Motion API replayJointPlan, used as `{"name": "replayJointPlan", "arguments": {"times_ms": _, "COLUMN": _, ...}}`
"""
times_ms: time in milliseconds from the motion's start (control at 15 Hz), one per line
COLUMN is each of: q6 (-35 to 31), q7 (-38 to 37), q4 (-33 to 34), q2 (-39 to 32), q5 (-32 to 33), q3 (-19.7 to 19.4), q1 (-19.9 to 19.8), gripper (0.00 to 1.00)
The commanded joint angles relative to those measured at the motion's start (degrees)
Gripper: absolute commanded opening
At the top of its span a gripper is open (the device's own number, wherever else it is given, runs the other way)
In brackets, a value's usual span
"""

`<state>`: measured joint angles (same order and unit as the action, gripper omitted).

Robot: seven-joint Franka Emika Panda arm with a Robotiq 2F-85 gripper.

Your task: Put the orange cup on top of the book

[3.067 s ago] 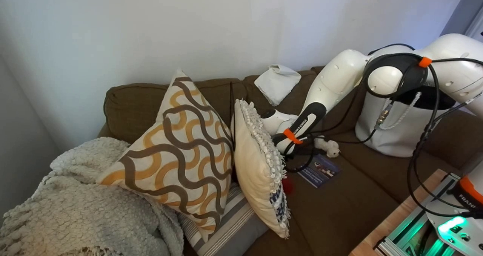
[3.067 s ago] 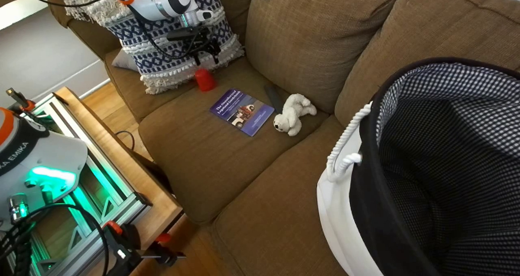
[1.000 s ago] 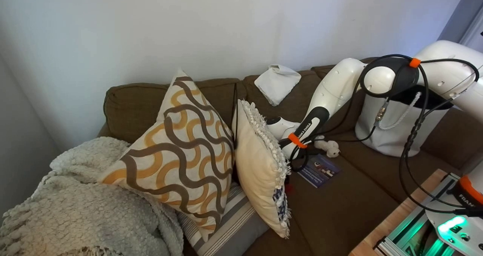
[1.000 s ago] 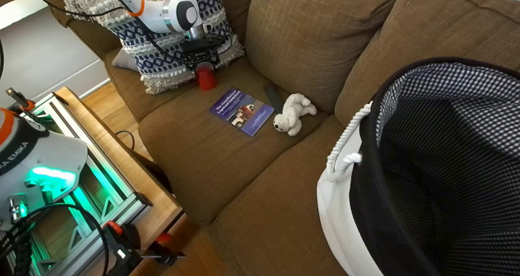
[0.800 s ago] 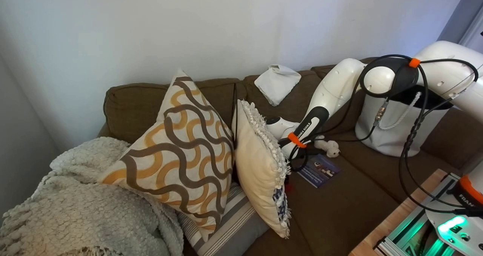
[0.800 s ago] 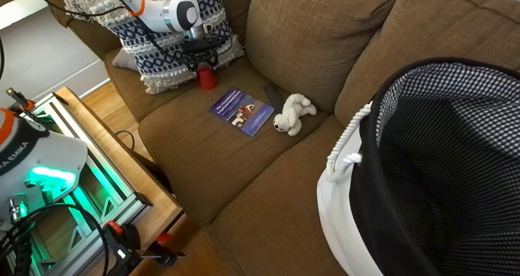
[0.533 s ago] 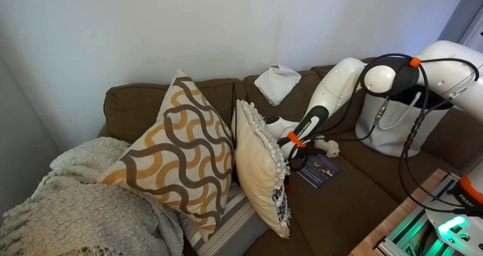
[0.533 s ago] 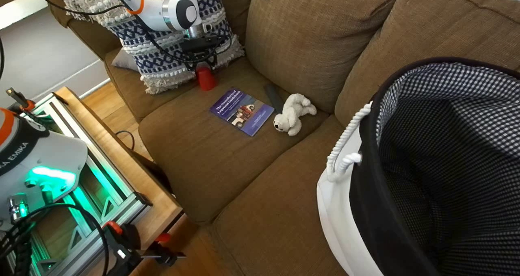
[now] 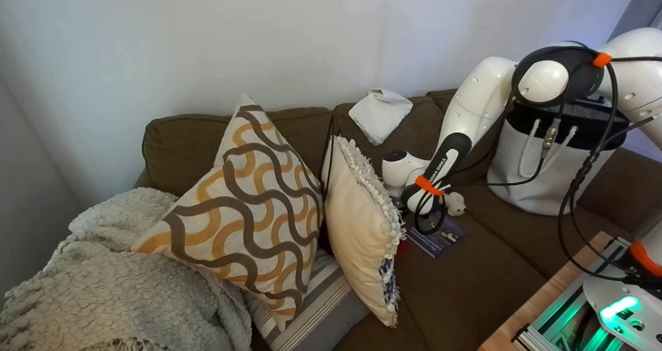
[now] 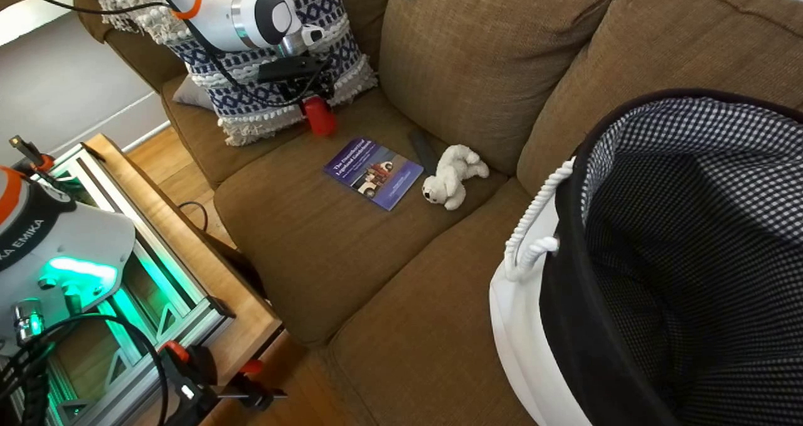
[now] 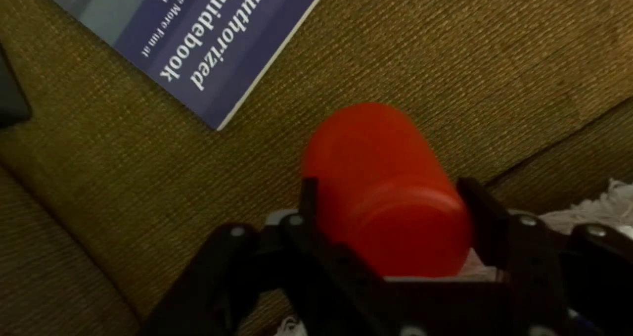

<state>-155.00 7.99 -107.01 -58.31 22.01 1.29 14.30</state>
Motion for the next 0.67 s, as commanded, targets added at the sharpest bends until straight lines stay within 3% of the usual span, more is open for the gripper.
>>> {"name": "replayJointPlan", "arguments": {"times_ms": 0, "q6": -4.0, "q7": -2.0, "q4": -2.9, "q2": 1.6, "q5": -0.4, "q3": -2.0, "q1": 1.2, "gripper": 0.69}}
{"name": "replayJointPlan", "arguments": {"times_ms": 133, "q6": -8.3, "q7": -4.7, "q4": -7.5, "q2": 4.4, "q5": -0.4, "q3": -4.9, "q1": 3.1, "gripper": 0.69}}
{"name": "replayJointPlan", "arguments": {"times_ms": 200, "q6": -8.7, "q7": -5.2, "q4": -8.6, "q2": 5.2, "q5": -0.3, "q3": -5.3, "q1": 3.5, "gripper": 0.44}}
{"name": "replayJointPlan", "arguments": {"times_ms": 267, "q6": -10.2, "q7": -6.6, "q4": -10.2, "q2": 6.2, "q5": -0.7, "q3": -6.3, "q1": 3.7, "gripper": 0.44}}
{"name": "replayJointPlan", "arguments": {"times_ms": 467, "q6": -23.2, "q7": -11.6, "q4": -21.5, "q2": 11.2, "q5": -2.7, "q3": -10.6, "q1": 3.1, "gripper": 0.44}}
{"name": "replayJointPlan", "arguments": {"times_ms": 600, "q6": -31.5, "q7": -11.2, "q4": -27.5, "q2": 12.4, "q5": -5.5, "q3": -12.5, "q1": 1.1, "gripper": 0.44}}
